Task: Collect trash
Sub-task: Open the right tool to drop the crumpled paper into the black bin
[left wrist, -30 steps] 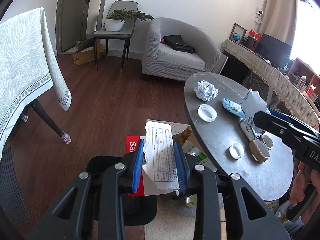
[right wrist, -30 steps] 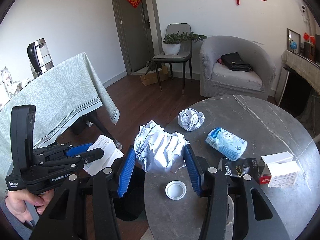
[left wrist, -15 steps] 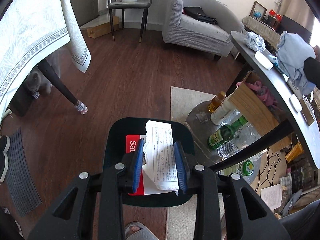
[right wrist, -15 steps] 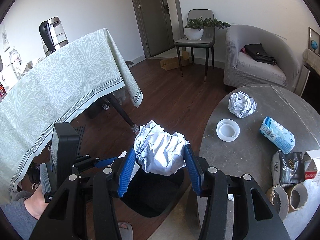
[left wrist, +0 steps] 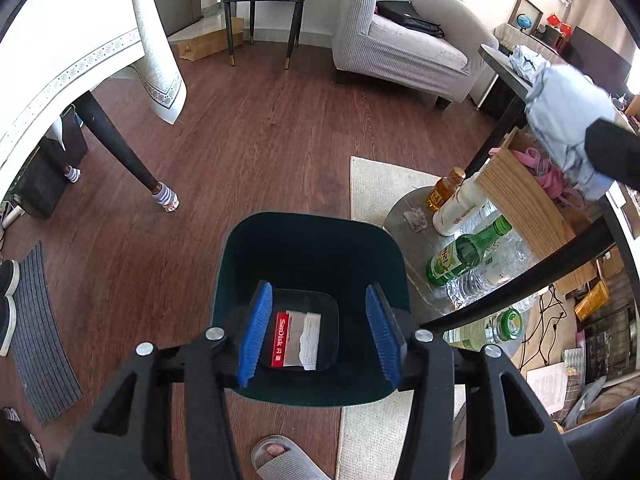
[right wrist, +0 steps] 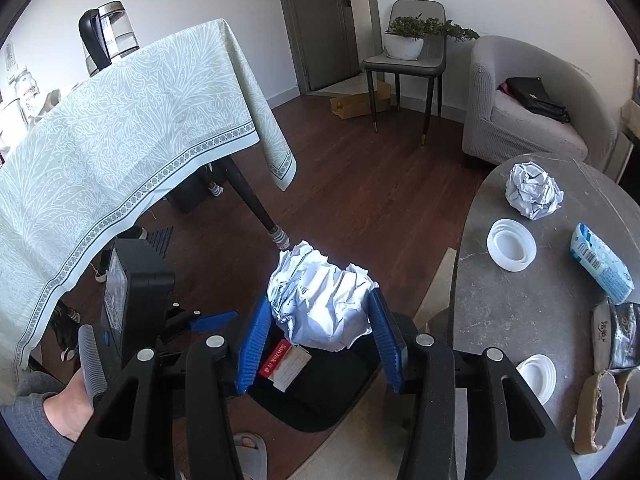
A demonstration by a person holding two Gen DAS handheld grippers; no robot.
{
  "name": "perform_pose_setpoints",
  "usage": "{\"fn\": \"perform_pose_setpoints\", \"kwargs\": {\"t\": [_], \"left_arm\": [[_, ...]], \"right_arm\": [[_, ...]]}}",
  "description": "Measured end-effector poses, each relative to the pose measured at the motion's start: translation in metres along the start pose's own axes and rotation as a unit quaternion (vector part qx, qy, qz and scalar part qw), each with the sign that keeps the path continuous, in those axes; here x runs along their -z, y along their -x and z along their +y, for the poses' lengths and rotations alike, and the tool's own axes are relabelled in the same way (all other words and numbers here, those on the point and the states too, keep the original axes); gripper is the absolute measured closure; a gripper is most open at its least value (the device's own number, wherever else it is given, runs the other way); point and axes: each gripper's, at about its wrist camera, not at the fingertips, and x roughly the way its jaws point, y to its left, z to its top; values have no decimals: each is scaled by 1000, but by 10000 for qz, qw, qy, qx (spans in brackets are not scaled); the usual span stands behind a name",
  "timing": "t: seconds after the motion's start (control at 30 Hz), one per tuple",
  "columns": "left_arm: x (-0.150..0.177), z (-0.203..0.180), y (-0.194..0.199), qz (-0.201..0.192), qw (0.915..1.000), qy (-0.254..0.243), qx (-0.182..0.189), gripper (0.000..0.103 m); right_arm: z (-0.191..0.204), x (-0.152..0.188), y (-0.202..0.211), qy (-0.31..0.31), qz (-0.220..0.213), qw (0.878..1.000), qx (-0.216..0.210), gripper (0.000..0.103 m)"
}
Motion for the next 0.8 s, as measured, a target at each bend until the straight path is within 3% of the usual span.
{"fn": "perform_pose_setpoints", "kwargs": {"t": [0.37,0.6,0.8], "left_arm": [[-19,9,50,-637,9977,226,65,54],[-27,2,80,-910,9957,108,130,70],[-37,-1,99,-1047,9943,47,201,78]], "right_arm": [[10,13,-37,144,428,9990,-19,53],[17,30,-69,209,815,9964,30,53],[20,49,-98,293,1199,9924,15,53]]}}
